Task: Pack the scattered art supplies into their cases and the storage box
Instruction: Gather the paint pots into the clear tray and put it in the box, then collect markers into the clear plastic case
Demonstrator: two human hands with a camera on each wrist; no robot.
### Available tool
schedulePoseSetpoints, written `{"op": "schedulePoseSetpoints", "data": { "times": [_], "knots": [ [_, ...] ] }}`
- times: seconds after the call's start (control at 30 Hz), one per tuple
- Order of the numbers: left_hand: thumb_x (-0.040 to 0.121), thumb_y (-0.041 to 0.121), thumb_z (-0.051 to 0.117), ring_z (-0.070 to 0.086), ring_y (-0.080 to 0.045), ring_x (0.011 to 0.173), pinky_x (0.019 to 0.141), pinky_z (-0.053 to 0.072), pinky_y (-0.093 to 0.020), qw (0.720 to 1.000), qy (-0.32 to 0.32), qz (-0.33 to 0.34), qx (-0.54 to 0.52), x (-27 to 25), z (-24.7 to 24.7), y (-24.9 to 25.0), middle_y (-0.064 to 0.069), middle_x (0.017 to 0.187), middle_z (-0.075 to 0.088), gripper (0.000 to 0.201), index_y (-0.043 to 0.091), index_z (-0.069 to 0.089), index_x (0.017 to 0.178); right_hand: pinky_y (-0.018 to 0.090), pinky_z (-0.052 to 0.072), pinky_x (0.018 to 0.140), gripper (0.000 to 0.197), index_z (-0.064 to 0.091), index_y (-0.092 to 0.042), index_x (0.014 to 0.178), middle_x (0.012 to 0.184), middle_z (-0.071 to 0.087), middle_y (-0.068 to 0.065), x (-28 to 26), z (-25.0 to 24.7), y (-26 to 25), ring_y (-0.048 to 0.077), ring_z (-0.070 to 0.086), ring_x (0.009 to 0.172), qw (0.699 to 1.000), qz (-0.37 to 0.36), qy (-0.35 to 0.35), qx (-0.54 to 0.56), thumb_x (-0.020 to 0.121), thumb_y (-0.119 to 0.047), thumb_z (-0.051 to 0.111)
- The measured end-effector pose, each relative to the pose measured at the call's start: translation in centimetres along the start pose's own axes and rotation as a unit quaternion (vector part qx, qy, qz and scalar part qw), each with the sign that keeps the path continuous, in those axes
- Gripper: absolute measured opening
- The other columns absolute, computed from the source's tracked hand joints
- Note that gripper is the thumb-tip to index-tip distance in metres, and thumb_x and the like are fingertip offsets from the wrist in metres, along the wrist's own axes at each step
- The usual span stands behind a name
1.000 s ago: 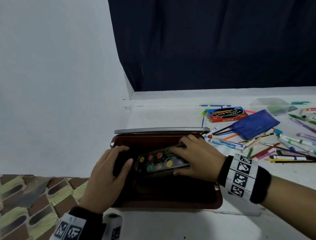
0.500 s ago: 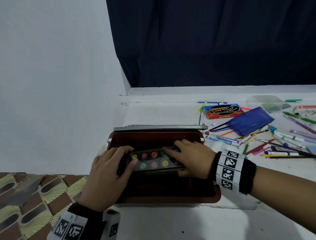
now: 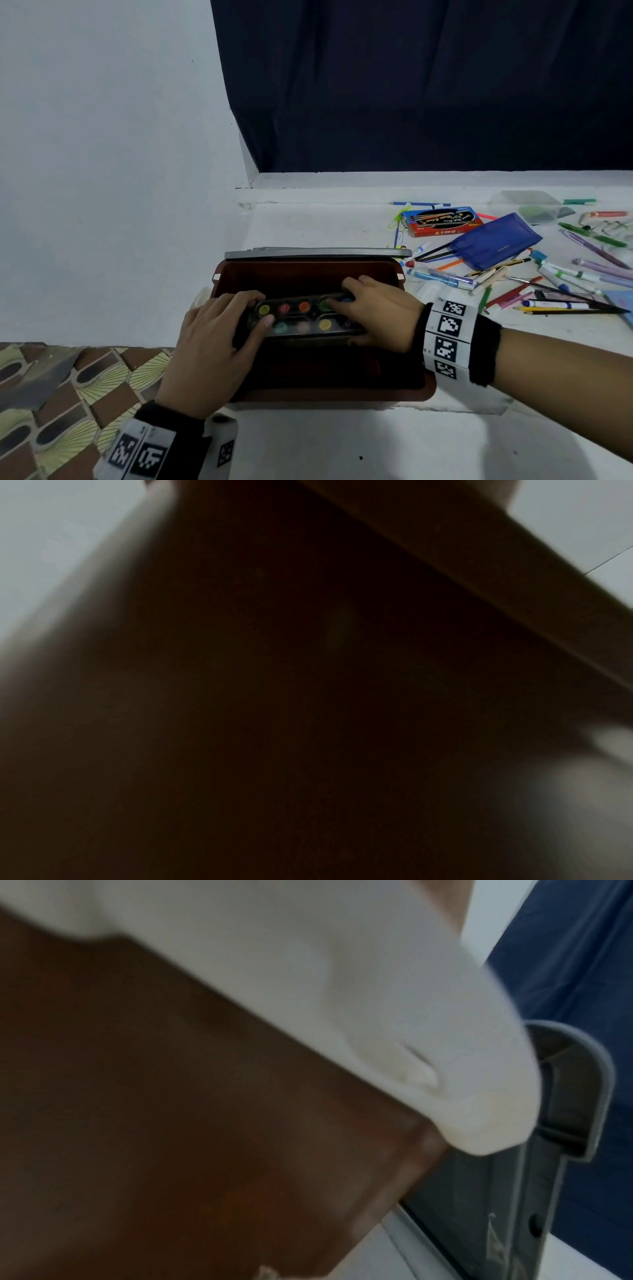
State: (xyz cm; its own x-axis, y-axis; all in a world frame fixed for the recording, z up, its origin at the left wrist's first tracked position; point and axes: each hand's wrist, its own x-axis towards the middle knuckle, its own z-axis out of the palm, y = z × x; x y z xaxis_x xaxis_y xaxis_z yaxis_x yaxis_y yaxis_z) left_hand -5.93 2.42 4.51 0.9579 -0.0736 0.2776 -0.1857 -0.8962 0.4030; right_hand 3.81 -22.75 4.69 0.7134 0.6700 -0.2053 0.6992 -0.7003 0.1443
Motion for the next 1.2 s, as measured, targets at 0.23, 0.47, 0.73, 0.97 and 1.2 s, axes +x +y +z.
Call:
{"op": "schedulePoseSetpoints", "data": {
  "times": [0.23,0.47,0.73,0.97,1.2],
  "knots": [
    [0.093,0.058,0.038,0.055,-0.005,0.104,0.095,0.034,-0.028,1.0,-0.004,-0.007,0.006,0.0,-0.1,-0.1,0.02,0.108,0.058,0.036,0.036,0.053,0.118,0.04,0.051,0.074,0.075,0.033,-0.027,0.142,0.129,0.045,0.01,0.6,0.2,-0.3,0.031,0.053,0.11,0.999,-0.013,-0.046,-0.004,0.081,-0.048,0.071],
    [0.094,0.058,0.036,0.056,-0.007,0.101,0.094,0.039,-0.034,1.0,-0.006,-0.001,0.001,-0.1,-0.4,0.2,0.021,0.103,0.059,0.036,0.036,0.055,0.115,0.042,0.055,0.074,0.069,0.031,-0.031,0.144,0.131,0.046,0.008,0.3,0.5,-0.2,0.032,0.057,0.106,0.998,-0.027,-0.053,0.019,0.086,-0.041,0.067],
    [0.095,0.058,0.039,0.058,-0.001,0.087,0.078,0.049,-0.026,0.999,-0.015,0.043,-0.005,0.5,-1.6,2.6,0.021,0.101,0.06,0.037,0.036,0.057,0.12,0.041,0.051,0.083,0.033,0.062,-0.017,0.121,0.112,0.061,0.003,-2.0,-0.8,1.0,0.024,0.057,0.104,0.959,-0.044,0.201,0.196,0.093,-0.033,0.057],
    [0.093,0.044,0.054,0.061,-0.011,0.061,0.06,0.044,-0.026,0.993,0.013,0.071,-0.092,1.7,-0.1,12.9,0.01,0.066,0.063,0.007,0.04,0.056,0.098,0.036,0.046,0.073,0.015,0.059,-0.018,0.105,0.09,0.055,-0.004,-9.9,-0.9,5.6,0.015,0.053,0.081,0.915,-0.023,0.305,0.265,0.093,-0.026,0.058],
    [0.088,0.054,0.05,0.053,-0.01,0.05,0.054,0.043,-0.025,0.983,0.006,0.108,-0.147,2.1,6.2,24.6,0.003,0.059,0.053,0.022,0.036,0.057,0.098,0.034,0.045,0.066,0.01,0.051,-0.027,0.098,0.077,0.047,-0.012,-21.7,4.6,14.4,0.006,0.046,0.071,0.918,0.028,0.283,0.277,0.094,-0.034,0.057]
  ]
}}
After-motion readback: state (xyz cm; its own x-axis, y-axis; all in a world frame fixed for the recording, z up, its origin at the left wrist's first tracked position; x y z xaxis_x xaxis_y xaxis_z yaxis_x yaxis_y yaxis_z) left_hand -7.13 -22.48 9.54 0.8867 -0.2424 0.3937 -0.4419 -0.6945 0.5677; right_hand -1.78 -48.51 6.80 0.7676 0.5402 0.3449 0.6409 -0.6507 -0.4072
